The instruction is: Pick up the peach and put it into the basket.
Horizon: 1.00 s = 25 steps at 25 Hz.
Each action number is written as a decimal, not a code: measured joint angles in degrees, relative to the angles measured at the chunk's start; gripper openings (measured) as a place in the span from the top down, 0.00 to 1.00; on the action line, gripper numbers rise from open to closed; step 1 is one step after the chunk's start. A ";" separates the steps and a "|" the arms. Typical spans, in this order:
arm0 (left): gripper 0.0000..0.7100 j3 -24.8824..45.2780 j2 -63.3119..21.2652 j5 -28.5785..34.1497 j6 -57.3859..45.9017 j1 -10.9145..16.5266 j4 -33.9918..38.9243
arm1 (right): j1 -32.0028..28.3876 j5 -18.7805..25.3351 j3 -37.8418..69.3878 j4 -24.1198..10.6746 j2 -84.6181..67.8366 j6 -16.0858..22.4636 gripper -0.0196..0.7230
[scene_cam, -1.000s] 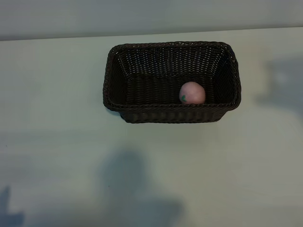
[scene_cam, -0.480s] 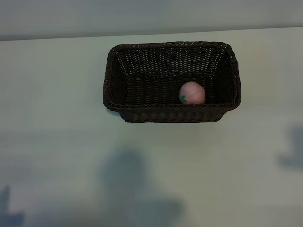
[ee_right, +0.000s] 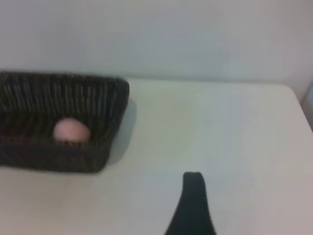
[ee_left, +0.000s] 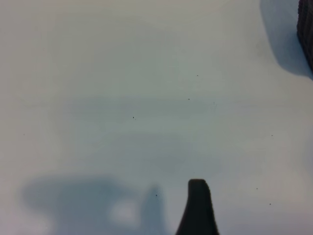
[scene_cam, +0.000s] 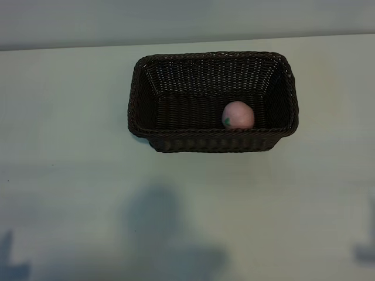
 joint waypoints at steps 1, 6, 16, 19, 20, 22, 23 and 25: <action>0.20 0.00 0.00 0.00 0.00 0.00 0.00 | 0.00 0.20 1.34 0.00 -0.32 0.04 0.22; 0.20 0.00 0.00 0.00 0.00 0.00 0.00 | 0.00 1.26 5.78 -0.87 -0.34 0.04 0.22; 0.20 0.00 0.00 0.00 0.00 0.00 0.00 | 0.00 -0.37 9.20 -1.24 -0.34 -1.53 0.22; 0.20 0.00 0.00 0.00 0.00 0.00 0.00 | 0.00 0.06 9.36 -1.29 -0.34 -1.53 0.22; 0.20 0.00 0.00 0.00 0.00 0.00 0.00 | 0.00 0.54 9.78 -1.31 -0.34 -1.54 0.22; 0.20 0.00 0.00 0.00 0.00 0.00 0.00 | 0.00 1.78 10.34 -1.43 -0.34 -1.59 0.22; 0.20 0.00 0.00 0.00 0.00 0.00 0.00 | 0.00 1.95 10.34 -1.43 -0.34 -1.59 0.22; 0.20 0.00 0.00 0.00 0.00 0.00 0.00 | 0.00 1.95 10.34 -1.43 -0.34 -1.59 0.22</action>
